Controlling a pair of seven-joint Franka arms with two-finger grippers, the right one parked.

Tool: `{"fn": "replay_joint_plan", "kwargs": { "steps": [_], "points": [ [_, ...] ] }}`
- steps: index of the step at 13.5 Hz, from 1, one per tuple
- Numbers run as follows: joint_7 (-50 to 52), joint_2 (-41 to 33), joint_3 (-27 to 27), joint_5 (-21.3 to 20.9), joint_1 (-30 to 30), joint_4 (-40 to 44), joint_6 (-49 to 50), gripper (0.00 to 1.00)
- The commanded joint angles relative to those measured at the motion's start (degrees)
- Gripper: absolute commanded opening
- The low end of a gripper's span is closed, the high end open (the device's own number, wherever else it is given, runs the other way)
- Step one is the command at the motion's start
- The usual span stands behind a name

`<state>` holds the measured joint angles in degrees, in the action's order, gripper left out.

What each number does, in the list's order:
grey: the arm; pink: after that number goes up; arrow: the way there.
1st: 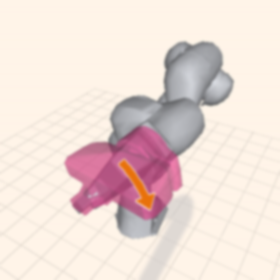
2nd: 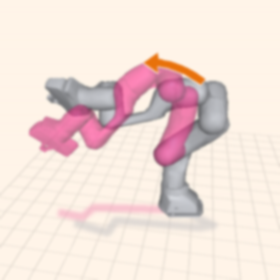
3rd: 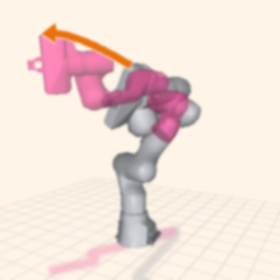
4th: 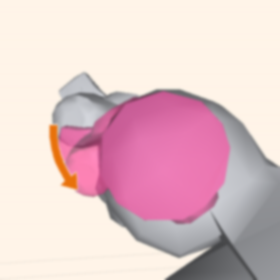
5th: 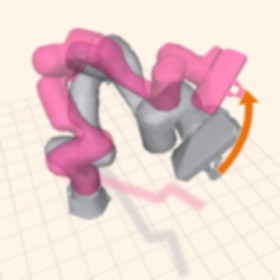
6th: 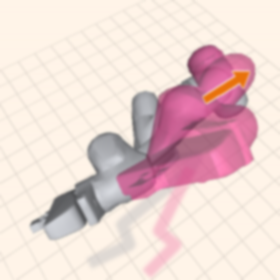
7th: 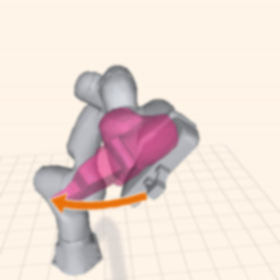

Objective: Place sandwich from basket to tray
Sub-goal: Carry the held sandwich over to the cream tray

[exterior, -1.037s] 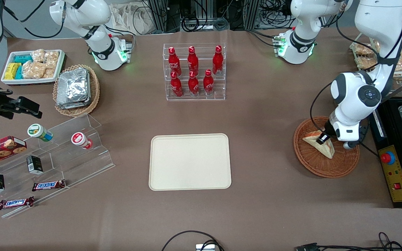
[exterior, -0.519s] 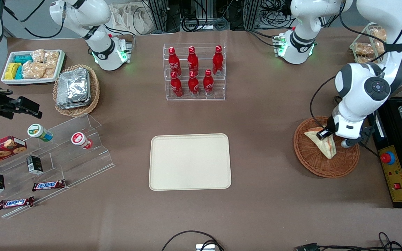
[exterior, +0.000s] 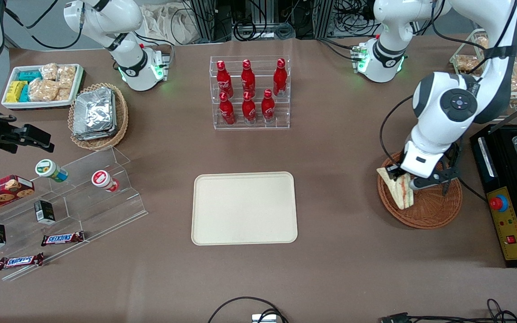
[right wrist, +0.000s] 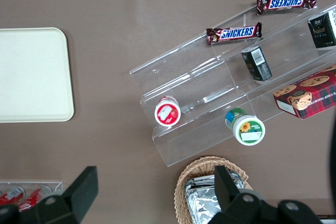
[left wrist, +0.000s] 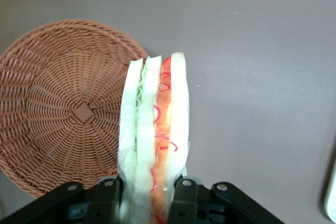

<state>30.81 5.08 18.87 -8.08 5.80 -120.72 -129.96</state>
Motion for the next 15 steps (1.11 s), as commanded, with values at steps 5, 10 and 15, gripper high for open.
{"fn": "replay_joint_plan", "kwargs": {
  "steps": [5, 10, 15],
  "points": [
    [-0.04, 7.47, 7.75, -6.49, -1.48, 16.18, 13.04, 0.28],
    [2.85, 16.35, 7.76, -8.52, -9.04, 29.55, 18.69, 0.28],
    [5.39, 24.35, 7.41, -9.58, -15.63, 39.05, 21.59, 0.28]
  ]
}}
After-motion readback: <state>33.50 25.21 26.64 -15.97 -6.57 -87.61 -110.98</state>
